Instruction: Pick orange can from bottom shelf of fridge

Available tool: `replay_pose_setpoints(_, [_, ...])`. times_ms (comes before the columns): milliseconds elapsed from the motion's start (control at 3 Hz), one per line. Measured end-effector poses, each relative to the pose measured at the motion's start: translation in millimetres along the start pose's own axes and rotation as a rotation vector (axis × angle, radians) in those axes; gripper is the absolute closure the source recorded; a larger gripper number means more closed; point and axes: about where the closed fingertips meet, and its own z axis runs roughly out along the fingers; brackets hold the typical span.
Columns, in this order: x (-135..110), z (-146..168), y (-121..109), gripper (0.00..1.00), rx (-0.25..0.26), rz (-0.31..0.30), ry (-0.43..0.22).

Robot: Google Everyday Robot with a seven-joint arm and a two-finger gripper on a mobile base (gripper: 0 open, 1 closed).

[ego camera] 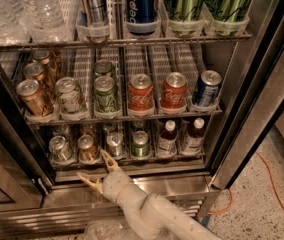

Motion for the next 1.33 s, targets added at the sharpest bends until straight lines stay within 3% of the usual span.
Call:
replay_pose_setpoints(667, [-5, 24, -3, 0.32, 0.010, 0.002, -0.022])
replay_pose_setpoints(1333, [-8, 44, -25, 0.31, 0.038, -0.008, -0.026])
